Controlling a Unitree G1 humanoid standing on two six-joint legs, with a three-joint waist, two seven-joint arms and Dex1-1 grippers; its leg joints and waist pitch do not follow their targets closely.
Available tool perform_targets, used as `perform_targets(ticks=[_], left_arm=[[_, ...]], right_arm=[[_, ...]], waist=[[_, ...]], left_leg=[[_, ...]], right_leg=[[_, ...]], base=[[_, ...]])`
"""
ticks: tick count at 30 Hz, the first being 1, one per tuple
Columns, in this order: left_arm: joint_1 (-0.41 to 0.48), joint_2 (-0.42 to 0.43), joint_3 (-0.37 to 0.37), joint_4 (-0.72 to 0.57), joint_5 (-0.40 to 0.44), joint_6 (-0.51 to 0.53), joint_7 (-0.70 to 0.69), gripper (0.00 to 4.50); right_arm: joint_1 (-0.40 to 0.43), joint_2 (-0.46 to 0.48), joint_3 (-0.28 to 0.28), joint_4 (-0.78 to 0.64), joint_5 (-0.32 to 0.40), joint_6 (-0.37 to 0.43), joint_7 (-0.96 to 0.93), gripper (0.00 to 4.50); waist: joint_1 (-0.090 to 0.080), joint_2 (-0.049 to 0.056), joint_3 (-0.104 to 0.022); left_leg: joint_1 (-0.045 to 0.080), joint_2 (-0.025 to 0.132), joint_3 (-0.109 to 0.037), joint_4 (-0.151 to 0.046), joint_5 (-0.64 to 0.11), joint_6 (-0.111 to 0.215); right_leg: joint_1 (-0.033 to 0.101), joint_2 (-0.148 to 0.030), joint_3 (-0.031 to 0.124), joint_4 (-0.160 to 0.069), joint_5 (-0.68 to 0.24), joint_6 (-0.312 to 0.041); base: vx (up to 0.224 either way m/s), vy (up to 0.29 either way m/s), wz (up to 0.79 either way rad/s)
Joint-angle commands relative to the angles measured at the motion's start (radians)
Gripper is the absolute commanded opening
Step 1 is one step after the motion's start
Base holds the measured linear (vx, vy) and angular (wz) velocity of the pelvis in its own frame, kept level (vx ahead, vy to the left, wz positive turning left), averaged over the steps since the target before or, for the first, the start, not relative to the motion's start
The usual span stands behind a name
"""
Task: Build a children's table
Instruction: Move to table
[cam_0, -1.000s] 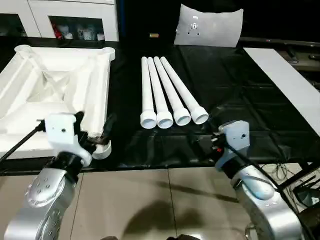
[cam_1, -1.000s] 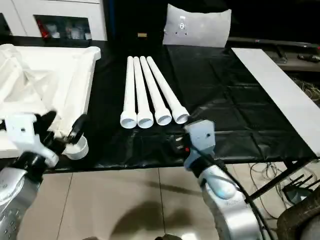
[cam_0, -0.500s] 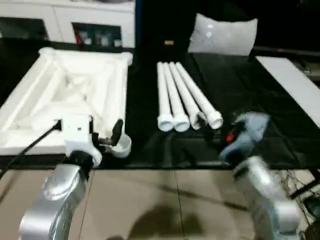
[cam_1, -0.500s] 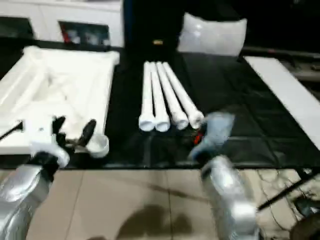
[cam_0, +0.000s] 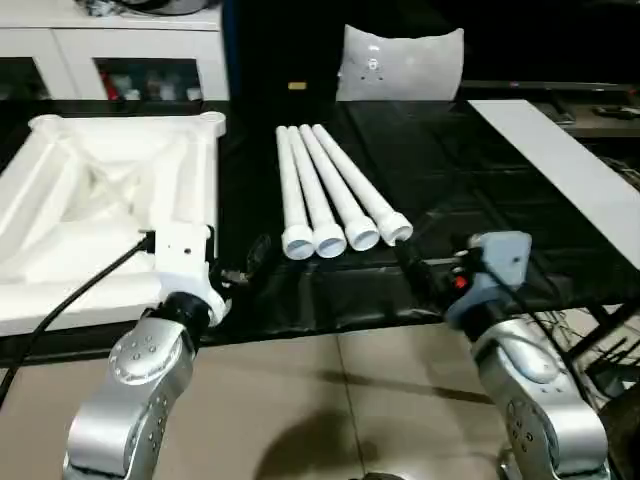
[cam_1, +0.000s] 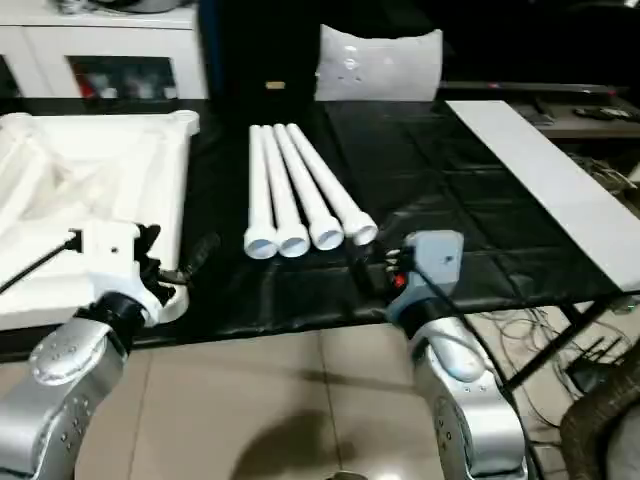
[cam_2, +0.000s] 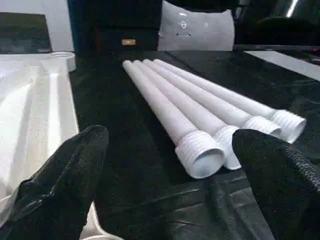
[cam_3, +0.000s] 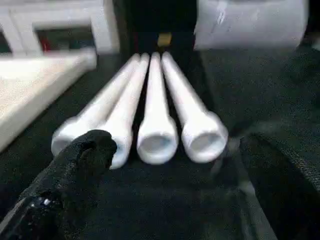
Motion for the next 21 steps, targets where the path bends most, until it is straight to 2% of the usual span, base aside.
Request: perform_targets(ticks=[1,2,3,4,5,6,7,8,9,10,11,12,13,14,15,16,17,18,19,20,21], left_arm=[[0.011,0.002,0.003,-0.006,0.008,-0.009,0.001,4.46],[0.017,0.002,0.008,-0.014,0.01,-0.004,0.007,4.46],[0.02,0.002,0.011,-0.019,0.013,-0.001,0.01,4.46],[0.028,0.006,0.018,-0.026,0.015,0.014,0.015,4.46],[0.031,0.006,0.022,-0.028,0.015,0.019,0.016,4.46],[0.036,0.008,0.029,-0.032,0.014,0.025,0.016,4.46],[0.038,0.007,0.031,-0.034,0.015,0.025,0.015,4.46],[0.04,0.009,0.034,-0.037,0.014,0.025,0.012,4.46],[0.048,0.014,0.039,-0.047,0.013,0.024,0.005,4.46],[0.056,0.02,0.042,-0.055,0.013,0.024,-0.001,4.46],[0.062,0.025,0.042,-0.06,0.013,0.023,-0.004,4.46],[0.069,0.031,0.043,-0.07,0.015,0.025,-0.008,4.46],[0.072,0.036,0.042,-0.075,0.017,0.025,-0.011,4.46],[0.073,0.039,0.042,-0.077,0.018,0.022,-0.014,4.46],[0.075,0.039,0.042,-0.077,0.016,0.02,-0.017,4.46],[0.072,0.039,0.04,-0.072,0.015,0.02,-0.02,4.46],[0.071,0.037,0.037,-0.066,0.012,0.019,-0.025,4.46],[0.072,0.033,0.032,-0.061,0.008,0.021,-0.03,4.46],[0.068,0.034,0.025,-0.055,0.01,0.023,-0.036,4.46],[0.063,0.032,0.011,-0.042,0.017,0.016,-0.041,4.46],[0.06,0.03,0.009,-0.038,0.018,0.013,-0.042,4.46]], right_arm=[[-0.005,-0.018,0.04,-0.003,-0.024,0.0,0.033,4.5],[-0.004,-0.022,0.058,0.007,-0.037,-0.023,0.057,4.5],[-0.004,-0.024,0.069,0.014,-0.045,-0.037,0.072,4.5],[-0.006,-0.025,0.08,0.029,-0.061,-0.069,0.087,4.5],[-0.007,-0.029,0.085,0.033,-0.073,-0.083,0.087,4.5],[-0.009,-0.034,0.093,0.038,-0.081,-0.092,0.091,4.5],[-0.011,-0.043,0.098,0.036,-0.074,-0.077,0.096,4.5],[-0.012,-0.046,0.102,0.034,-0.07,-0.074,0.101,4.5],[-0.009,-0.036,0.102,0.029,-0.037,-0.065,0.114,4.5],[-0.005,-0.028,0.103,0.025,-0.02,-0.065,0.12,4.5],[-0.005,-0.029,0.108,0.024,-0.026,-0.068,0.119,4.5],[-0.006,-0.036,0.117,0.02,-0.046,-0.077,0.111,4.5],[-0.007,-0.037,0.12,0.021,-0.064,-0.083,0.104,4.5],[-0.006,-0.025,0.109,0.023,-0.065,-0.084,0.092,4.5],[-0.004,-0.016,0.1,0.025,-0.071,-0.087,0.079,4.5],[-0.005,-0.007,0.089,0.026,-0.067,-0.064,0.067,4.5],[-0.006,-0.003,0.082,0.025,-0.065,-0.042,0.057,4.5],[-0.005,-0.004,0.08,0.022,-0.069,-0.032,0.05,4.5],[-0.005,-0.003,0.075,0.016,-0.064,-0.034,0.048,4.5],[0.002,-0.005,0.073,0.003,-0.067,-0.064,0.047,4.5],[0.005,-0.006,0.074,0.0,-0.071,-0.075,0.046,4.5]], waist=[[0.02,-0.002,-0.05],[0.009,0.007,-0.059],[0.012,0.019,-0.064],[0.02,0.025,-0.058],[0.022,0.026,-0.05],[0.025,0.031,-0.039],[0.028,0.035,-0.037],[0.03,0.034,-0.034],[0.029,0.027,-0.028],[0.034,0.019,-0.02],[0.038,0.025,-0.018],[0.044,0.021,-0.021],[0.046,0.025,-0.02],[0.018,0.043,-0.034],[0.0,0.034,-0.009],[-0.007,0.039,-0.04],[-0.007,0.037,-0.038],[-0.01,0.022,-0.033],[-0.011,0.004,-0.027],[-0.003,-0.014,-0.031],[0.019,-0.037,-0.027]], left_leg=[[-0.063,0.027,-0.06,-0.113,-0.238,0.043],[-0.062,0.02,-0.078,-0.103,-0.184,0.115],[-0.055,0.02,-0.084,-0.093,-0.179,0.141],[-0.049,0.017,-0.092,-0.086,-0.24,0.16],[-0.047,0.019,-0.095,-0.089,-0.285,0.149],[-0.054,0.018,-0.098,-0.092,-0.362,0.108],[-0.047,0.016,-0.099,-0.092,-0.398,0.088],[-0.043,0.012,-0.102,-0.092,-0.454,0.067],[-0.04,0.008,-0.098,-0.093,-0.479,0.064],[-0.035,0.011,-0.093,-0.089,-0.484,0.062],[-0.034,0.014,-0.092,-0.085,-0.483,0.061],[-0.032,0.015,-0.085,-0.083,-0.432,0.081],[-0.025,0.015,-0.084,-0.088,-0.418,0.091],[0.083,0.065,-0.093,-0.109,-0.446,0.067],[0.087,0.088,-0.126,-0.135,-0.551,0.042],[0.157,0.122,-0.178,-0.166,-0.563,0.082],[0.161,0.124,-0.189,-0.164,-0.51,0.142],[0.157,0.116,-0.173,-0.157,-0.419,0.253],[0.117,0.072,-0.119,-0.155,-0.391,0.259],[0.088,0.034,-0.076,-0.136,-0.399,0.222],[0.068,0.0,-0.037,-0.093,-0.383,0.195]], right_leg=[[0.076,-0.079,0.002,-0.071,-0.367,-0.073],[0.078,-0.088,-0.02,-0.077,-0.27,-0.108],[0.082,-0.096,-0.03,-0.073,-0.257,-0.13],[0.094,-0.112,-0.053,-0.092,-0.345,-0.165],[0.098,-0.114,-0.063,-0.1,-0.413,-0.165],[0.12,-0.116,-0.08,-0.114,-0.559,-0.146],[0.125,-0.115,-0.087,-0.122,-0.611,-0.137],[0.145,-0.113,-0.098,-0.133,-0.683,-0.123],[0.156,-0.111,-0.103,-0.144,-0.712,-0.118],[0.164,-0.116,-0.104,-0.155,-0.756,-0.117],[0.172,-0.121,-0.105,-0.158,-0.771,-0.118],[0.191,-0.121,-0.104,-0.163,-0.749,-0.126],[0.194,-0.113,-0.108,-0.163,-0.723,-0.131],[0.131,-0.057,-0.094,-0.123,-0.586,-0.15],[0.109,-0.029,-0.097,-0.081,-0.529,-0.144],[0.061,-0.007,-0.054,0.019,-0.244,-0.09],[0.045,-0.01,-0.045,0.04,-0.202,-0.059],[0.026,-0.022,-0.027,0.049,-0.154,-0.022],[0.056,-0.045,-0.004,-0.008,-0.127,-0.033],[0.09,-0.068,0.024,-0.059,-0.15,-0.039],[0.112,-0.097,0.07,-0.106,-0.317,-0.061]], base=[[0.0,0.0,0.0],[0.039,-0.022,0.29],[0.045,-0.029,0.57],[0.045,-0.029,0.57],[0.05,-0.039,0.58],[0.061,-0.026,0.54],[0.061,-0.026,0.54],[0.068,-0.005,0.6],[0.077,-0.005,0.66],[0.077,-0.005,0.66],[0.097,-0.009,0.69],[0.112,0.007,0.77],[0.112,0.007,0.77],[0.128,0.0,0.65],[0.168,-0.006,0.31],[0.168,-0.006,0.31],[0.173,-0.013,0.06],[0.15,-0.032,-0.01],[0.15,-0.032,-0.01],[0.121,-0.059,0.08],[0.15,-0.074,0.04]])
